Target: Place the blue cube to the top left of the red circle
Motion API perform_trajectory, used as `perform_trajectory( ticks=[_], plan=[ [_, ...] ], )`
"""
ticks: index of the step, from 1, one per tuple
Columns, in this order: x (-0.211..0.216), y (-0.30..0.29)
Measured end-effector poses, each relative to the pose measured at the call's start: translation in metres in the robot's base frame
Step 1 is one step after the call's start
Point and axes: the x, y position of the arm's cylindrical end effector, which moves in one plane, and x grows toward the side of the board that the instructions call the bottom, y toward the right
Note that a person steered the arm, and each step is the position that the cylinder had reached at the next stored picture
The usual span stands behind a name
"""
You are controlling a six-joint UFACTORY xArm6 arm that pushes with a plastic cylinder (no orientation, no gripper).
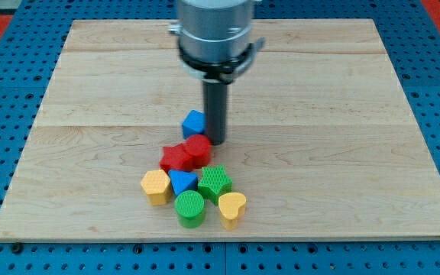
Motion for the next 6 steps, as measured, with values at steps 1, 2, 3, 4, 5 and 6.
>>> perform_trajectory(
  ticks=[1, 2, 3, 4, 5, 6],
  plan=[
    [-0.017, -0.053],
    [-0.052, -0.032],
    [-0.087, -0.015],
    [-0.110, -0.013],
    [-0.110, -0.005],
    [-0.123, -0.009]
  ],
)
